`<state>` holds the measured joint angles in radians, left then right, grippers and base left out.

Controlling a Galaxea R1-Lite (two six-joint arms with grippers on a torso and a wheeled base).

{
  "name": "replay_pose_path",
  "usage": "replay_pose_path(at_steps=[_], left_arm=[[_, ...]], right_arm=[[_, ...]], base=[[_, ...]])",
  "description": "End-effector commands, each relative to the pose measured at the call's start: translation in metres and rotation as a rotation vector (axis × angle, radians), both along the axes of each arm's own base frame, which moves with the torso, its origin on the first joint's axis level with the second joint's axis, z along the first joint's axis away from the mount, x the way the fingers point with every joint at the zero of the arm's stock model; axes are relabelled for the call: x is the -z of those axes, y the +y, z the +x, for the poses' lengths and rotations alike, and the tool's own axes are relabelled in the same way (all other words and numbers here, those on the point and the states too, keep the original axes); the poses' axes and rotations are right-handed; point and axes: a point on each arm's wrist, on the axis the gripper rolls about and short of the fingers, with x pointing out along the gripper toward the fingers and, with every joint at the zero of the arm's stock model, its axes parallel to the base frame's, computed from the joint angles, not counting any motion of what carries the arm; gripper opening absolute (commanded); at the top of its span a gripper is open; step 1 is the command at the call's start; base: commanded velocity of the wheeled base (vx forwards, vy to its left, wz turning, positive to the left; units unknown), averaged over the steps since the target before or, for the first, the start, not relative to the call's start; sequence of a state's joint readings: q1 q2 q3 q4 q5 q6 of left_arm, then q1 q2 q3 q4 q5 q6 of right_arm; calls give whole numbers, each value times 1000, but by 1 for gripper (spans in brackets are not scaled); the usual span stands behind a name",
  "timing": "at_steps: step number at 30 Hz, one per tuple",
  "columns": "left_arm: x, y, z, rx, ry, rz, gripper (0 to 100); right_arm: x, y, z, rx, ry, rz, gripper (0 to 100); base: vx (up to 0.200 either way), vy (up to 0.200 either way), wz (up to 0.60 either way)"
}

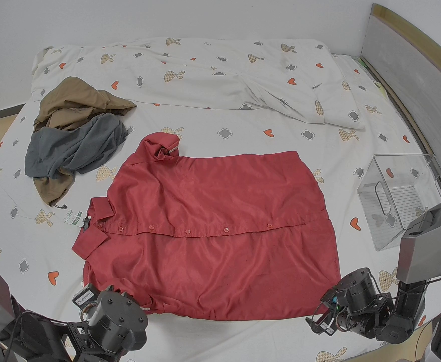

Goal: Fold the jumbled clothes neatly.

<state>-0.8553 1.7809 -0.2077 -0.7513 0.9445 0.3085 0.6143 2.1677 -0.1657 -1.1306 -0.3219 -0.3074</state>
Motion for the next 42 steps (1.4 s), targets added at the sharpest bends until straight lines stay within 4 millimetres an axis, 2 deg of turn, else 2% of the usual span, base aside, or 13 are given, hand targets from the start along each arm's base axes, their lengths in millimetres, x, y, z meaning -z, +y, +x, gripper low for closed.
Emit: replay_pose_path(at_steps=[1, 8, 9, 15, 19, 26, 36, 42], left_arm=[[0, 0, 0, -3, -2, -2, 0], [-1, 2, 1, -12, -4, -4, 0], [-1, 2, 1, -12, -4, -4, 0], [2, 5, -1, -14, 8, 8, 0], [6, 7, -4, -11, 24, 25, 0], [3, 2, 1, -13, 6, 6, 0], [-21, -3, 37, -84, -74, -32, 0], [-28, -3, 54, -121, -100, -39, 0]], right_arm=[[0, -3, 2, 13, 0, -3, 100], [4, -2, 2, 8, 11, -12, 100], [3, -2, 1, 6, 10, -11, 0], [-2, -2, -5, -10, 4, -6, 0], [-14, -7, -18, -29, -10, 4, 0], [-23, -11, -28, -40, -21, 12, 0], [-34, -5, -2, -3, -113, 68, 0], [-40, -5, 14, 26, -162, 88, 0]], base=[[0, 0, 0], [0, 0, 0], [0, 0, 0], [0, 0, 0], [0, 0, 0], [0, 0, 0], [0, 0, 0], [0, 0, 0]])
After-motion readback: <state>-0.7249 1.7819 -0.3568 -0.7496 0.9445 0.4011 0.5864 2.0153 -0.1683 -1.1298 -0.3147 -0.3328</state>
